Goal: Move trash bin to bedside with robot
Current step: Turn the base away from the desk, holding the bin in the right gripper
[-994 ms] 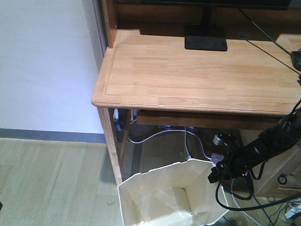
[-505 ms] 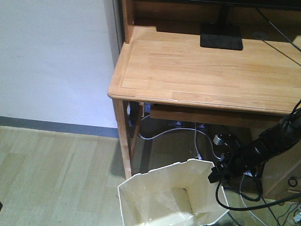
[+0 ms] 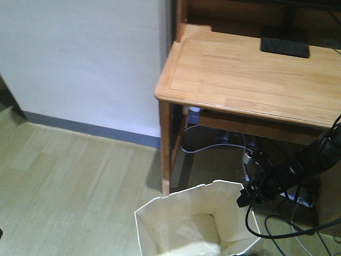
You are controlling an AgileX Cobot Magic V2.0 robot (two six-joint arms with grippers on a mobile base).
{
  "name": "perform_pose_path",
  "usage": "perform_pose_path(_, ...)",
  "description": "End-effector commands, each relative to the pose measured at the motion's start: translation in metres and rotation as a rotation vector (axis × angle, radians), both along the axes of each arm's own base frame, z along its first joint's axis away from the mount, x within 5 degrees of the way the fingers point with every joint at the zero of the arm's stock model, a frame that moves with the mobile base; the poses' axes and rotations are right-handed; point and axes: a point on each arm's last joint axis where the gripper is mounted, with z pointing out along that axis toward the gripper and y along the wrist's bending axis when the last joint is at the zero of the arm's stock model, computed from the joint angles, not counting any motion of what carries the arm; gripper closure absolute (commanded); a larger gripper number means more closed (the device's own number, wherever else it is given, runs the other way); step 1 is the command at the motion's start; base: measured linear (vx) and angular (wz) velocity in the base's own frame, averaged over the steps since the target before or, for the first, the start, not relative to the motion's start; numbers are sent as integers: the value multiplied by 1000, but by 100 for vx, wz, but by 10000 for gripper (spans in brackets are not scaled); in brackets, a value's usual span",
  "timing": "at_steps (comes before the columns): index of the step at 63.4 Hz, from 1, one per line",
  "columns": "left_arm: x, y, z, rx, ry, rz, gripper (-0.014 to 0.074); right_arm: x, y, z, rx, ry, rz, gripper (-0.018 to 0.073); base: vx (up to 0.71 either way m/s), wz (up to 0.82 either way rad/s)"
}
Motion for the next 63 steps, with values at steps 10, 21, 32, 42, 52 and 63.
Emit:
perform_pose_path(10,1,0,1,-8,-64,-4,602,8,12,36,195,-11,12,563,-9,40)
perform_pose_path(21,1,0,1,-8,-64,-4,602,8,12,36,195,-11,12,563,-7,44)
perform_pose_path(32,1,0,1,-8,-64,-4,602,8,12,36,195,-11,12,563,-6,54)
perform_pose_path(42,1,0,1,-8,-64,-4,602,8,12,36,195,-11,12,563,-5,59)
perform_pose_path(52,1,0,1,-8,-64,-4,602,8,12,36,195,-11,12,563,-3,53)
perform_pose_path(63,1,0,1,-8,-64,-4,602,8,12,36,195,-11,12,563,1,44)
